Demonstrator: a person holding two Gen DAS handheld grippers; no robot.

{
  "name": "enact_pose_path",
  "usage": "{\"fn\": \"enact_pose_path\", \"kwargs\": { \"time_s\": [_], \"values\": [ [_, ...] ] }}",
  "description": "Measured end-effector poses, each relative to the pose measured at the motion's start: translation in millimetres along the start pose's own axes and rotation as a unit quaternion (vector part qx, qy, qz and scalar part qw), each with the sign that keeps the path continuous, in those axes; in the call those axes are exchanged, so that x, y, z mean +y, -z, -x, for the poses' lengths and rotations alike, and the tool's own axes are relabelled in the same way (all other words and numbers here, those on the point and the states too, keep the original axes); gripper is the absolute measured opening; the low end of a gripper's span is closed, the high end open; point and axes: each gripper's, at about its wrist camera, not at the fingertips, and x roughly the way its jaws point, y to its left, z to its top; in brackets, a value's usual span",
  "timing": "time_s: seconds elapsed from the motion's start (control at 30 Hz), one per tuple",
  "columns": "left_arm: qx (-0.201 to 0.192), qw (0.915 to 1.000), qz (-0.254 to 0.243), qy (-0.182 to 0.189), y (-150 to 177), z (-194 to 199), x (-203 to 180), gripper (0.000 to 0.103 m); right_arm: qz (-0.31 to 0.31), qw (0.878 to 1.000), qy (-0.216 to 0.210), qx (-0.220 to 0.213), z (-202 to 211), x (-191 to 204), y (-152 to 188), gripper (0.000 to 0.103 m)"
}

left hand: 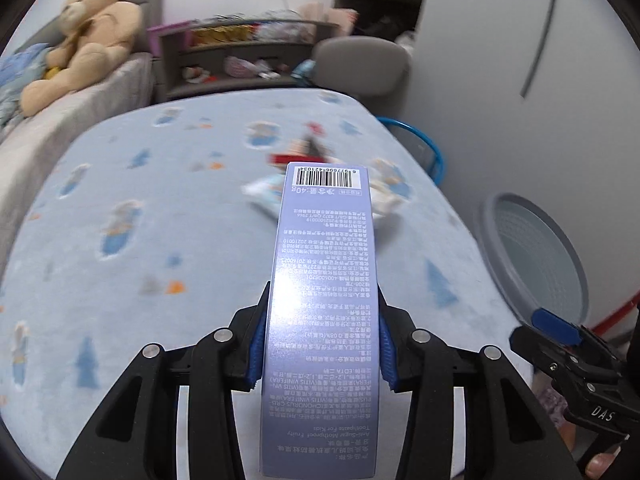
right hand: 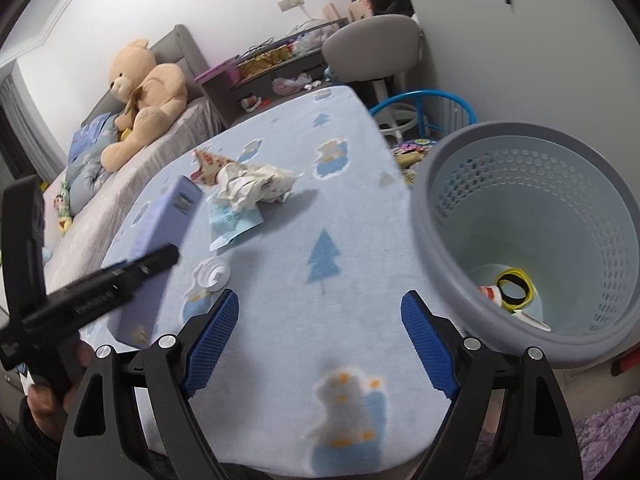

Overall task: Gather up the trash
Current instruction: 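Grasp the white bottle cap with the right tool while the left tool holds the box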

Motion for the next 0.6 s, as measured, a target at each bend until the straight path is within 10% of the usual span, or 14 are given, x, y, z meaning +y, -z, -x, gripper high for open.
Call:
{"fn": "enact_pose_path", "kwargs": {
  "time_s": [0.23, 0.6],
  "values": [
    [-0.024, 0.9946, 0.042, -0.092, 6.9, 16.9, 53.0, 0.043, 0.070, 0.997, -0.029, 0.034, -42.4, 58.5, -9.2, 0.082],
    [-0.022, 0.9897, 0.070, -0.123, 17.7, 22.4, 87.9, 0.043, 0.154, 0.984, 0.024, 0.087, -117.3, 109.0, -12.9, 0.069]
  ]
}}
